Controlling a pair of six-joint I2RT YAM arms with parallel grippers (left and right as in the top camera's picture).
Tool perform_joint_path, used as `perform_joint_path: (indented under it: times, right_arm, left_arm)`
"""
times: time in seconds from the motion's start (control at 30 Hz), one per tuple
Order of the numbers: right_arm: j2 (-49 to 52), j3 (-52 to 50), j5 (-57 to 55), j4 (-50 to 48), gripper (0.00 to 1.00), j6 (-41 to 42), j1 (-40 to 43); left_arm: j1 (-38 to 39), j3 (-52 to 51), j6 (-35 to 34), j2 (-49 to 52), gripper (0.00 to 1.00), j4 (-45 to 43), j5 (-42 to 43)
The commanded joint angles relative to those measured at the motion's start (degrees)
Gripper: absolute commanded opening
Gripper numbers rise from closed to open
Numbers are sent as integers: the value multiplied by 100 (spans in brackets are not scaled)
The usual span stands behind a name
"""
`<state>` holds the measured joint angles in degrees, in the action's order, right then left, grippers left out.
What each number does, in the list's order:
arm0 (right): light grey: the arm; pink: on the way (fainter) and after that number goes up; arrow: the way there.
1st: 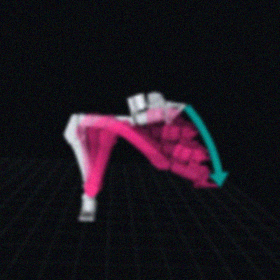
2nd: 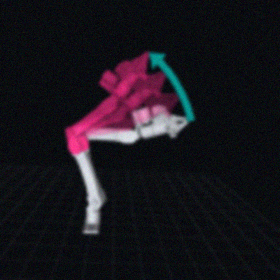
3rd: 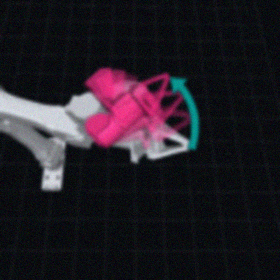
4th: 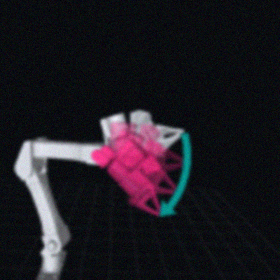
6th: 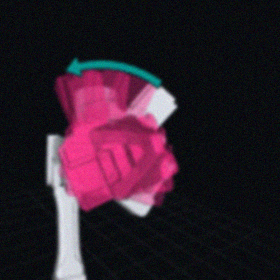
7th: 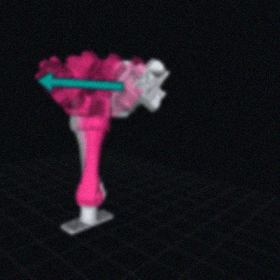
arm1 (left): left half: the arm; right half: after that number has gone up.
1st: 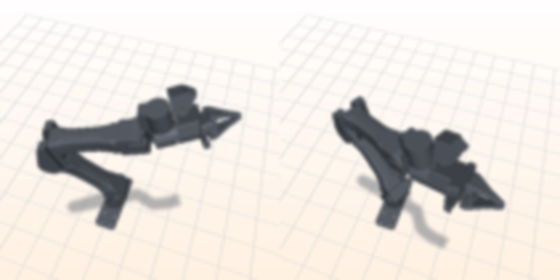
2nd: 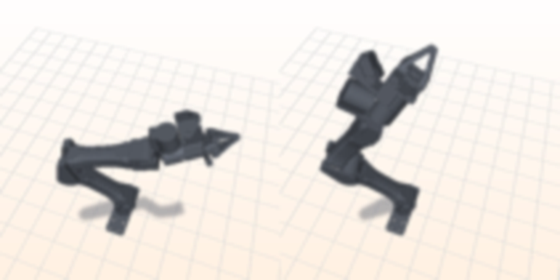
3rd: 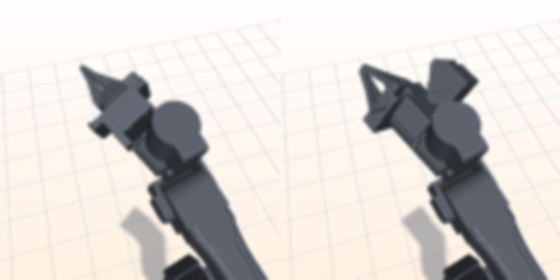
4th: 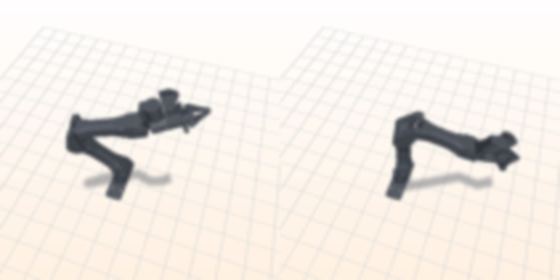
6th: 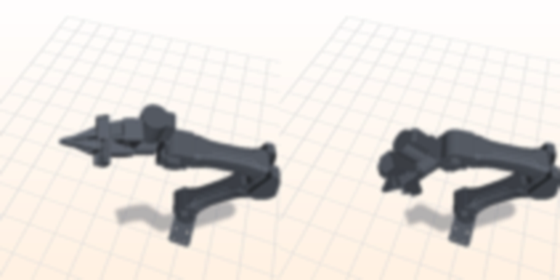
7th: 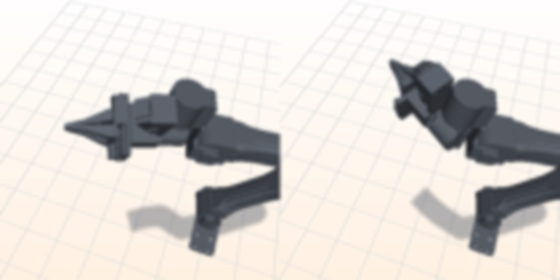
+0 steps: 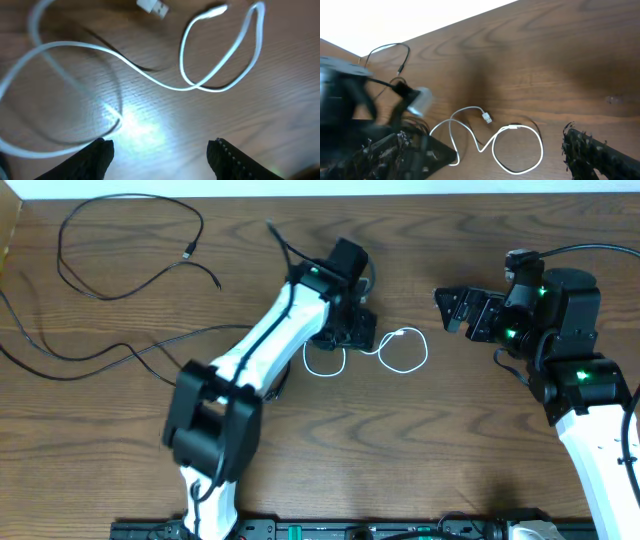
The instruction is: Untangle cables
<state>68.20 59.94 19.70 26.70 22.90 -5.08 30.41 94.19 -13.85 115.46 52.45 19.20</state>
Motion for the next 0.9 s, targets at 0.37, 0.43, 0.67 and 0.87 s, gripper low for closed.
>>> perform_joint_path:
  times: [0.37,0.43,0.67,0.87]
  right_arm:
    - [155,28,-26,162,99,22,26]
    - [155,28,-26,168,99,22,26]
    - [197,28,-31,205,99,22,22]
    - [280,26,-33,229,99,22,22]
  left_arm:
    - [577,-22,2168,608,74,-1027,-2059]
    - [564,-22,2173,608,74,-1034,-2192]
    - [551,-20,509,271,73,-791,-2459]
    - [538,-20,83,-308,73,-273,-2461]
